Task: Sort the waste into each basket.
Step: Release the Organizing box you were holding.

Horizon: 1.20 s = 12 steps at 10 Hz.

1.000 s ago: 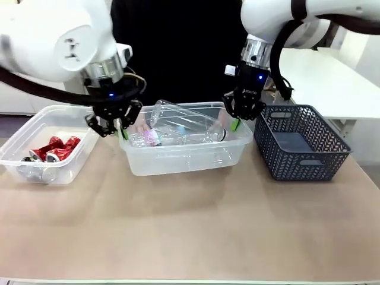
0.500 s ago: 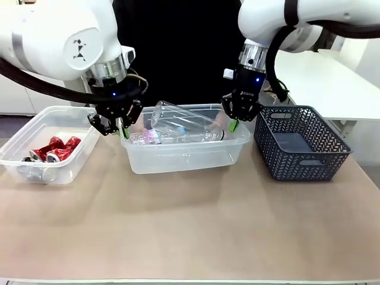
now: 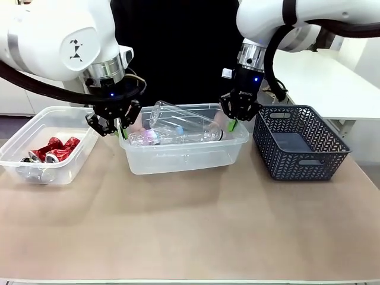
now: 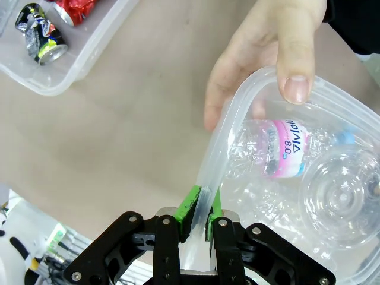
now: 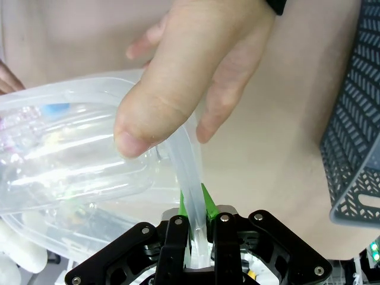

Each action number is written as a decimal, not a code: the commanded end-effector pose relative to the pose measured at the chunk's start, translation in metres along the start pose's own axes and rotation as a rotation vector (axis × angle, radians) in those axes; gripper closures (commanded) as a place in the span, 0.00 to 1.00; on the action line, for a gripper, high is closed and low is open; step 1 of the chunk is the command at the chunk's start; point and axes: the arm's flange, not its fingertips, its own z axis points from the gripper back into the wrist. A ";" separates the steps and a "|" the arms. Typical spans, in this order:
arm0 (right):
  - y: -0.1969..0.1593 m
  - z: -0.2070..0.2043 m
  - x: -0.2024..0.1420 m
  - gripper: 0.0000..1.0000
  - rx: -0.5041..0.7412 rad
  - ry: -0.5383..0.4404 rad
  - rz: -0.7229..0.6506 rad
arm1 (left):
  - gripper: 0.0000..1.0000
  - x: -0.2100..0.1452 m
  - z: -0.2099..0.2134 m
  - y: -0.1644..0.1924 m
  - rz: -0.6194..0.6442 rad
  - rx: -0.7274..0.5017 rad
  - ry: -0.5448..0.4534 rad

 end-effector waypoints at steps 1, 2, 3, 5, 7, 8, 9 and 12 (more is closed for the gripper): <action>-0.016 0.008 -0.022 0.67 0.040 -0.091 -0.042 | 0.92 0.000 0.000 0.000 0.000 0.000 0.000; -0.027 0.013 -0.038 0.38 0.073 -0.157 -0.050 | 0.44 0.001 0.003 -0.007 -0.015 -0.034 0.001; -0.032 0.015 -0.049 0.10 0.081 -0.177 -0.061 | 0.34 -0.001 0.006 -0.011 -0.035 -0.046 -0.023; -0.040 0.016 -0.063 0.00 0.101 -0.230 -0.074 | 0.00 -0.003 0.010 -0.013 -0.036 -0.031 -0.041; -0.042 0.015 -0.070 0.03 0.126 -0.276 -0.069 | 0.09 -0.006 0.015 -0.013 -0.042 -0.038 -0.058; -0.044 0.014 -0.073 0.00 0.129 -0.290 -0.065 | 0.00 -0.007 0.017 -0.012 -0.043 -0.041 -0.062; -0.044 0.014 -0.076 0.00 0.131 -0.297 -0.066 | 0.00 -0.009 0.019 -0.010 -0.042 -0.045 -0.070; -0.043 0.014 -0.077 0.00 0.129 -0.299 -0.060 | 0.00 -0.011 0.021 -0.004 -0.058 -0.073 -0.068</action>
